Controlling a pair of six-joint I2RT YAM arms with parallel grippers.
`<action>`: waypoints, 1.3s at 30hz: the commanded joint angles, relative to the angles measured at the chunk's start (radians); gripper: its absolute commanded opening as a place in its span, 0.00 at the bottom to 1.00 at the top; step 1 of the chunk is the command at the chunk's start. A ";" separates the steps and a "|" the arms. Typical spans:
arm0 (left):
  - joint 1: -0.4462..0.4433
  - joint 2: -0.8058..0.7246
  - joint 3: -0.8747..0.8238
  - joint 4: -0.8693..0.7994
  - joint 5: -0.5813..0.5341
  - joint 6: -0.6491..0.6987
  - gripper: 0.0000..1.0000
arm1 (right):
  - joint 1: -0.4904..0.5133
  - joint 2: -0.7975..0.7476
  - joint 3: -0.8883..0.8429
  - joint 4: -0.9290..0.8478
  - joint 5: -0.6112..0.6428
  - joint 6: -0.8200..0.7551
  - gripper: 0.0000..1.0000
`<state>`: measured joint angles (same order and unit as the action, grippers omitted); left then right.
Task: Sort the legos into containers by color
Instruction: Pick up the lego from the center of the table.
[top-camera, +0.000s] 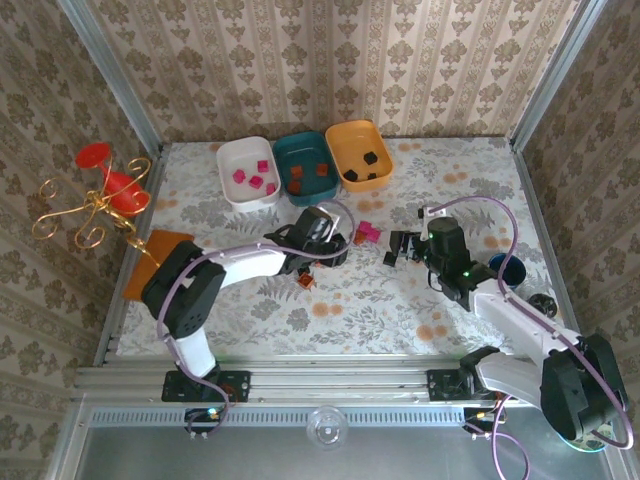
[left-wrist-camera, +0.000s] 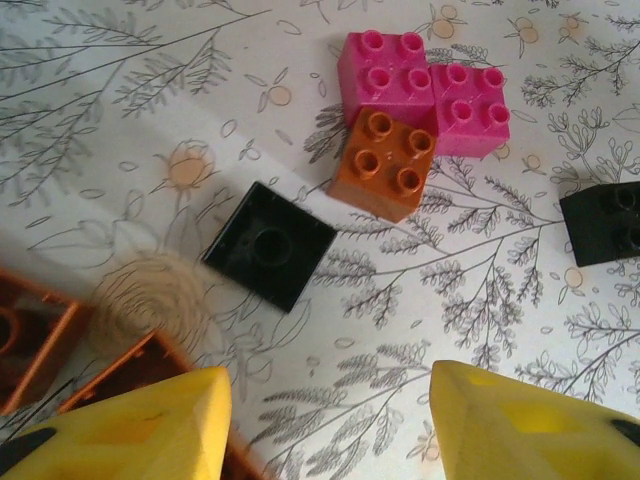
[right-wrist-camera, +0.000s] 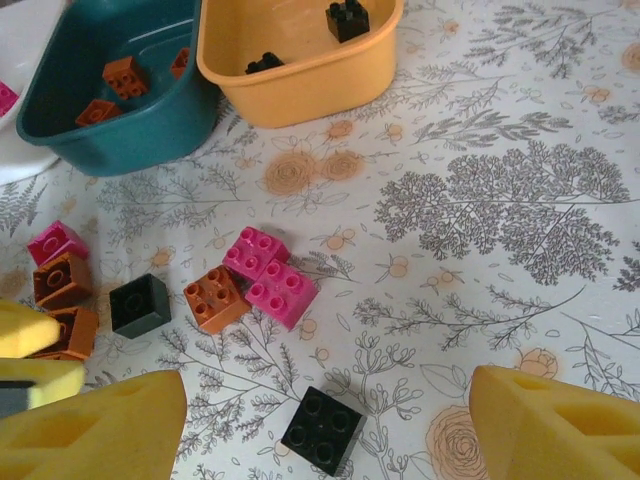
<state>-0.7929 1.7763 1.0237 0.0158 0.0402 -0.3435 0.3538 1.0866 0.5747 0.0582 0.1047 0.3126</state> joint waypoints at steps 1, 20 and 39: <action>-0.014 0.045 0.057 -0.038 0.003 0.006 0.53 | -0.003 -0.048 -0.019 0.034 0.048 -0.009 0.77; -0.019 0.179 0.194 -0.119 -0.114 -0.014 0.57 | -0.003 -0.093 -0.033 0.029 0.050 -0.001 0.78; 0.005 0.314 0.346 -0.128 -0.121 0.005 0.56 | -0.004 -0.080 -0.030 0.028 0.049 -0.002 0.78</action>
<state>-0.7952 2.0678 1.3426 -0.0830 -0.0658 -0.3470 0.3538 1.0077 0.5537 0.0719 0.1257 0.3130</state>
